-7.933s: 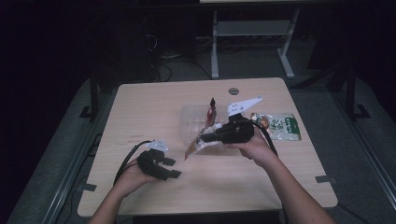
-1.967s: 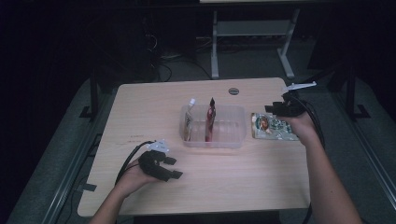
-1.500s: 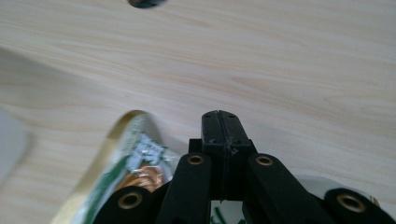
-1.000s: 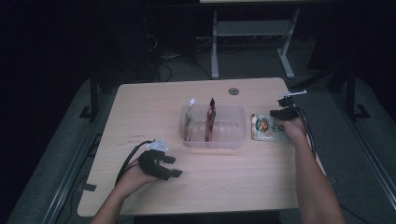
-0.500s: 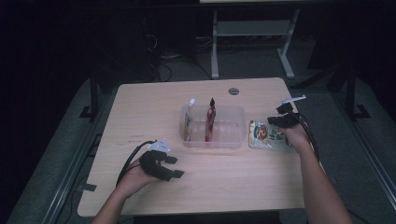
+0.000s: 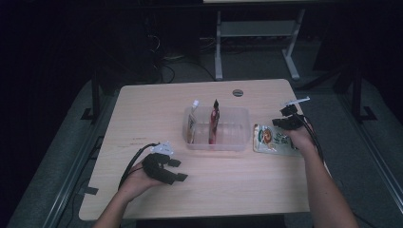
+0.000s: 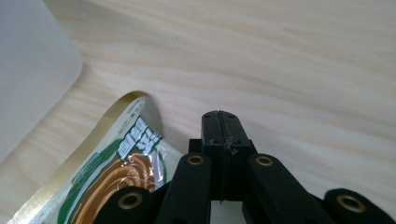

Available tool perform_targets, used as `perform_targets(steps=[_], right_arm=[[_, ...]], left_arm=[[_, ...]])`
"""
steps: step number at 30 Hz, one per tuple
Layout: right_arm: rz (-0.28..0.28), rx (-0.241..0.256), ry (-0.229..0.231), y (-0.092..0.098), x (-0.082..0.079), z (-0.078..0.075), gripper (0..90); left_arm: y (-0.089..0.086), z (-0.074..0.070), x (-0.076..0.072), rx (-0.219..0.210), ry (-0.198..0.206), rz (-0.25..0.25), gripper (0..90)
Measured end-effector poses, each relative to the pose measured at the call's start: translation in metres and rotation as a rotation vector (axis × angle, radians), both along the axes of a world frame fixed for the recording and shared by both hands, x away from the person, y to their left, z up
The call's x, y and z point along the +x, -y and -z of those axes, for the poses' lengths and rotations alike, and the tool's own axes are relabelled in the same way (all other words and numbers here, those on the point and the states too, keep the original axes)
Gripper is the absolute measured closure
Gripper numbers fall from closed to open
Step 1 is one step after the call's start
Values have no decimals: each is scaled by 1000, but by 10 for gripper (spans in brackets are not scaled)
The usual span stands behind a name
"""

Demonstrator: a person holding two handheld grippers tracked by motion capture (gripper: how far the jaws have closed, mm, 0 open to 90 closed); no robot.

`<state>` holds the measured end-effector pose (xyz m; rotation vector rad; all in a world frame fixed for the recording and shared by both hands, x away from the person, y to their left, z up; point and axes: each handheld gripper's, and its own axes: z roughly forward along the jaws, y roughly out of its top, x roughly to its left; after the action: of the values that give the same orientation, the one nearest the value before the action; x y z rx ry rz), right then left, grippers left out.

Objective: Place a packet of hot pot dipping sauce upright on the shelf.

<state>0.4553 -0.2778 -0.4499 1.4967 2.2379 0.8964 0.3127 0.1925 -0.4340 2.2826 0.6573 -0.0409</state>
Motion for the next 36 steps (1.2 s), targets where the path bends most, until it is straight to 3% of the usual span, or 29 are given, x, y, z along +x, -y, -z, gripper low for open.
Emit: perform_targets(steps=[7, 11, 15, 25, 28, 33, 36], right_arm=[[-36, -2, -25, -6, -10, 6, 900], [-63, 17, -54, -9, -25, 9, 900], [-97, -1, -77, -14, -42, 10, 900], [-213, -6, -88, -34, -83, 10, 900], [-217, -21, -69, -30, -94, 4, 900], [-154, 14, -22, -2, -118, -10, 900], [-117, 1, -20, 14, -134, -10, 900]], left_arm=[[-2, 0, 0, -1, -1, -6, 344], [-2, -1, -1, 6, 5, -4, 344], [-1, -2, -2, 5, 8, -2, 344], [3, -2, -5, 0, 20, 14, 344], [3, -2, -5, -3, 24, 16, 344], [2, -2, -4, 3, 21, 19, 344], [3, -2, -4, 2, 20, 18, 344]])
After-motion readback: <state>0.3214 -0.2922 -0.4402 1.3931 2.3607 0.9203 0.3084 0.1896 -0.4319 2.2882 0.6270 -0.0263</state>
